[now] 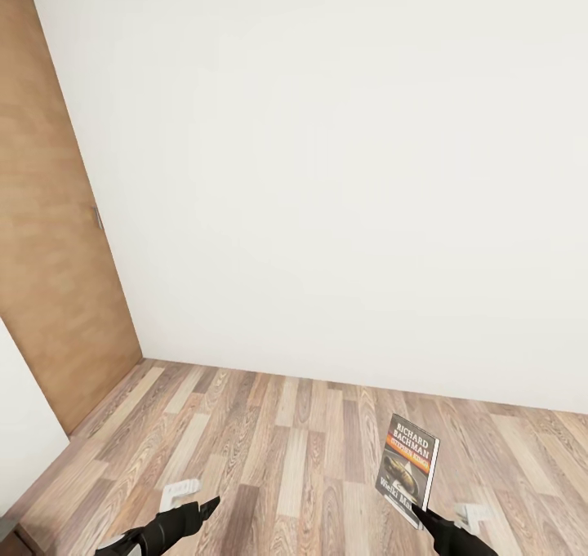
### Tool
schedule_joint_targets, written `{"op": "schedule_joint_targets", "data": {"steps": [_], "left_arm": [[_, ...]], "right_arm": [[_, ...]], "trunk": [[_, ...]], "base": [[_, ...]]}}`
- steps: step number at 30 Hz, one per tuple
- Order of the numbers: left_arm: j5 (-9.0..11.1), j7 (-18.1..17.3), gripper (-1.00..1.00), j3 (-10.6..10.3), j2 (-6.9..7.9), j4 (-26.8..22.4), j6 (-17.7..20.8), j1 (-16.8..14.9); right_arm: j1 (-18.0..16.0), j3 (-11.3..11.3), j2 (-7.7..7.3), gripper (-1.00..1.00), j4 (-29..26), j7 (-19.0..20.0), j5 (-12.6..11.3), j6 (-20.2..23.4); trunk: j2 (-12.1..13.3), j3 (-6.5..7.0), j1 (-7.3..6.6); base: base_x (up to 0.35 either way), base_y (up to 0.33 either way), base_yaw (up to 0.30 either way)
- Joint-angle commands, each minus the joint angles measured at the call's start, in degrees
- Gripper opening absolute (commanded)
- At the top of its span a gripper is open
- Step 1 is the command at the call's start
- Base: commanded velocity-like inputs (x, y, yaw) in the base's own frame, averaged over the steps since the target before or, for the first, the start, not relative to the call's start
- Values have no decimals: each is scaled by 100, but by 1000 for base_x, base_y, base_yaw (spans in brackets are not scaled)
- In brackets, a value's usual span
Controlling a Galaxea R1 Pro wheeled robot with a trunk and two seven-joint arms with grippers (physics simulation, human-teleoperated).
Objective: In the bedroom, move the book from the bed onto either nightstand, and place the two sandals side by side next to the bed.
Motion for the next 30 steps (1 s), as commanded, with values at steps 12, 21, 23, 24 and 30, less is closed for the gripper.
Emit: {"op": "schedule_joint_targets", "data": {"steps": [12,21,23,24,30], "left_arm": [[0,-19,100,9,2,9,-23,-6],[0,-19,100,9,2,9,-22,-6],[0,-19,100,9,2,9,-22,-6],[0,-19,100,9,2,9,-24,-6],[0,-19,100,9,2,9,-24,-6]], "right_arm": [[-13,45,1,-100,22,27,-53,-32],[-12,45,1,-100,22,27,-53,-32],[-13,45,1,-100,22,27,-53,-32],[-14,45,1,-100,22,27,-53,-32],[-10,45,1,-100,23,27,-53,-32]], "trunk": [[-8,-15,1],[-8,-14,1],[-8,-3,1],[-8,3,1],[-8,54,1]], "base": [[0,0,0],[0,0,-1],[0,0,-43],[0,0,-56],[0,0,-72]]}}
